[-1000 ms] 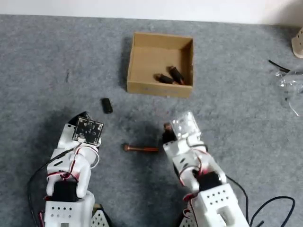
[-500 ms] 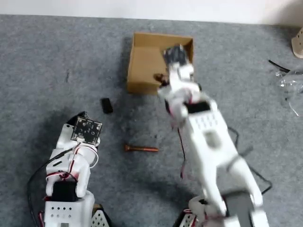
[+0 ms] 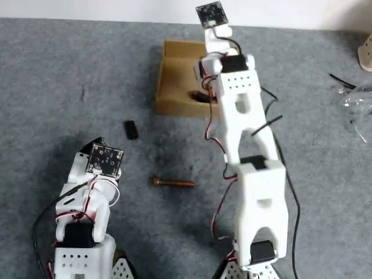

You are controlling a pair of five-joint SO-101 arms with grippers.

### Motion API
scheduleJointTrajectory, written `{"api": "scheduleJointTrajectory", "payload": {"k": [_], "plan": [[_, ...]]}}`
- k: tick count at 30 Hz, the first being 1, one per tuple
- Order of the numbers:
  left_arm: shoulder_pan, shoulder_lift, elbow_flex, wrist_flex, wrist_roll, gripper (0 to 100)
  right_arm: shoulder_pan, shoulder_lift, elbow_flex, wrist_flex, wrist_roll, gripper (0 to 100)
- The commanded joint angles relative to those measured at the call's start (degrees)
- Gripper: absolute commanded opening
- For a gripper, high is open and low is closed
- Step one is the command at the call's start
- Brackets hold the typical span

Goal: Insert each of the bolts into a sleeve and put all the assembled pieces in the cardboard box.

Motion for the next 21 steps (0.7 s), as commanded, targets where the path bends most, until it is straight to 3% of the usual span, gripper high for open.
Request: {"api": "scheduleJointTrajectory", "payload": {"k": [1,8,16,21], "plan": [[-0.66,-1.10,1.45,0.09,-0.18,1,0.57,7.08,-18.07,7.16,-0.26,0.5],[-0.57,-1.10,1.45,0.00,-0.18,1,0.66,19.74,-35.91,17.19,-0.18,0.5],[-0.66,-1.10,1.45,0.00,-0.18,1,-0.04,23.43,-41.63,21.41,-0.18,1.2],[-0.66,-1.10,1.45,0.00,-0.26,1,0.04,23.34,-41.71,23.52,-0.18,16.3]]}}
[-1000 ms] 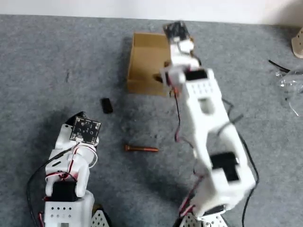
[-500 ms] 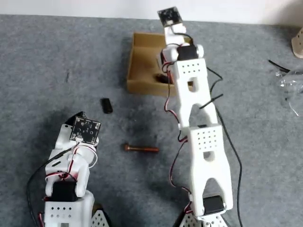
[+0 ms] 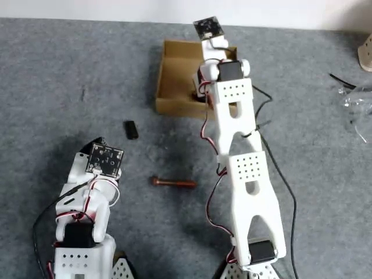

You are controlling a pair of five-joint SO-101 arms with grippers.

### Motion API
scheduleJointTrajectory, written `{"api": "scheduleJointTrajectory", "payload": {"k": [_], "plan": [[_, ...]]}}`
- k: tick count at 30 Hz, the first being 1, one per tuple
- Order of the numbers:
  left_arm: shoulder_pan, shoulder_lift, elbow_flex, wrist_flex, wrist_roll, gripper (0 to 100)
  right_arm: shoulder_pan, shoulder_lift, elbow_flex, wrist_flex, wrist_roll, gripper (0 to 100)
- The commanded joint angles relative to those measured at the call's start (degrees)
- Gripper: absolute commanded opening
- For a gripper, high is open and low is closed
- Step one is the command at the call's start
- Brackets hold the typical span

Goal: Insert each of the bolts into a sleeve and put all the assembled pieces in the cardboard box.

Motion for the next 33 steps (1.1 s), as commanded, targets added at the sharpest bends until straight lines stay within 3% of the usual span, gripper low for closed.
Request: {"api": "scheduleJointTrajectory", "payload": {"k": [1,4,13,23,33], "plan": [[-0.66,-1.10,1.45,0.00,-0.26,1,-0.13,-1.71,-3.12,1.89,-0.18,20.4],[-0.66,-1.10,1.45,0.00,-0.26,1,-0.13,-2.07,-3.38,3.74,-0.18,28.9],[-0.66,-1.01,1.45,0.00,-0.35,1,-1.19,-8.40,-7.43,10.68,-0.26,29.3],[-0.66,-1.01,1.45,0.00,-0.35,1,-6.02,-24.22,-4.26,10.86,-0.26,29.3],[-0.66,-1.10,1.45,0.00,-0.26,1,-20.88,-53.93,36.79,10.68,-0.09,29.3]]}}
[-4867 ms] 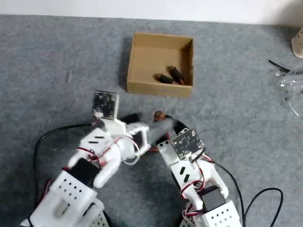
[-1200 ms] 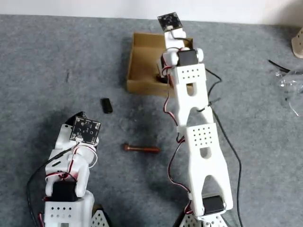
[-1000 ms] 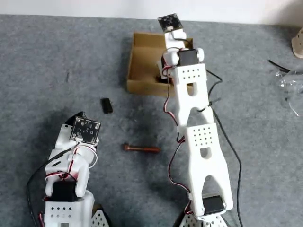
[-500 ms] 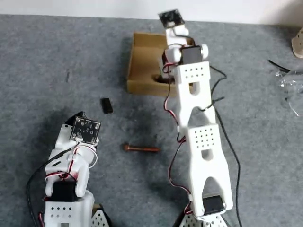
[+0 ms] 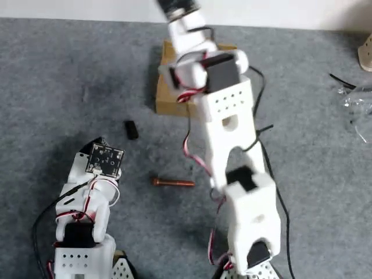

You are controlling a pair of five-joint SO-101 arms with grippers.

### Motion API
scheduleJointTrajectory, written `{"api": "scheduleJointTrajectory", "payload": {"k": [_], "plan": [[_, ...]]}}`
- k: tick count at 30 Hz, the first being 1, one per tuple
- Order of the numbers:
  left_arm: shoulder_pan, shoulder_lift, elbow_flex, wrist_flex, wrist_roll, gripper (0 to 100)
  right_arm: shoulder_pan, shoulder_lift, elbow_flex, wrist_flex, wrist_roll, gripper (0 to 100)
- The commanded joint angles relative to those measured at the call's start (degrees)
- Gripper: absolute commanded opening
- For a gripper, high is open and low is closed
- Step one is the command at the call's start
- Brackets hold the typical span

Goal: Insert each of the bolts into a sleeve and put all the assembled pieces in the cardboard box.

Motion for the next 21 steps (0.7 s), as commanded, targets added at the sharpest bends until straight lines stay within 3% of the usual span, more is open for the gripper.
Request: {"api": "scheduleJointTrajectory", "payload": {"k": [1,5,10,19,21], "plan": [[-0.66,-1.10,1.45,0.00,-0.26,1,-6.55,-13.93,17.01,1.10,0.26,29.3],[-0.75,-1.27,1.45,0.00,-0.26,1,-10.24,-22.90,33.10,0.04,5.54,29.3],[-2.51,-1.36,1.45,-0.09,-0.09,1,-8.57,-30.46,52.18,-6.11,5.80,29.3],[-7.87,-1.45,1.10,-1.85,3.96,1,-8.66,-36.97,85.58,-31.16,5.27,29.3],[-9.27,-1.45,1.10,-2.20,6.86,1,-9.71,-36.97,90.24,-36.35,1.49,29.3]]}}
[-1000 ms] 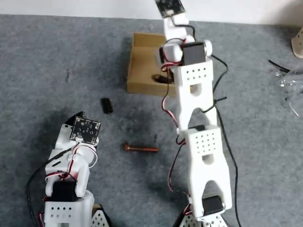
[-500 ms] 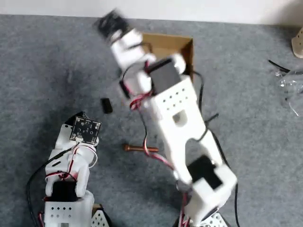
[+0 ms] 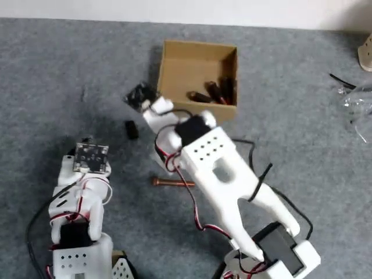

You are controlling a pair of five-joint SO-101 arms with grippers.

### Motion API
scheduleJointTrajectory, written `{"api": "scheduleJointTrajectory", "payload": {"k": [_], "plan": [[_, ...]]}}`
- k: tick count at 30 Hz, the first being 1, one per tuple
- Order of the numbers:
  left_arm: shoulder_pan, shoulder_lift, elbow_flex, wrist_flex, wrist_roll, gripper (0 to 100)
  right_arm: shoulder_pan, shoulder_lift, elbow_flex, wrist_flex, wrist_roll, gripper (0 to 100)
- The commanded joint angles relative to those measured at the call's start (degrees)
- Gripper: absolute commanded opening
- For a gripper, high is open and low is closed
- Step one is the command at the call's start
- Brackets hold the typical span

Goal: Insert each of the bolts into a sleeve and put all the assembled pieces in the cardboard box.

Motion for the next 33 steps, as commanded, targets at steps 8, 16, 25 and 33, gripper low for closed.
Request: {"api": "scheduleJointTrajectory", "payload": {"k": [8,16,25,33], "plan": [[-3.03,-1.27,1.36,-2.90,4.75,1,-10.33,-2.24,7.08,-17.54,-6.15,29.3],[-4.35,-1.27,1.36,-3.60,4.92,1,-10.68,20.79,-20.62,-9.54,-10.81,29.3],[-4.53,-1.10,1.36,-4.04,4.92,1,-10.77,48.66,-61.93,0.40,-20.04,29.3],[-4.35,-1.10,1.36,-4.04,4.92,1,-9.80,66.59,-86.02,13.05,-21.10,29.3]]}}
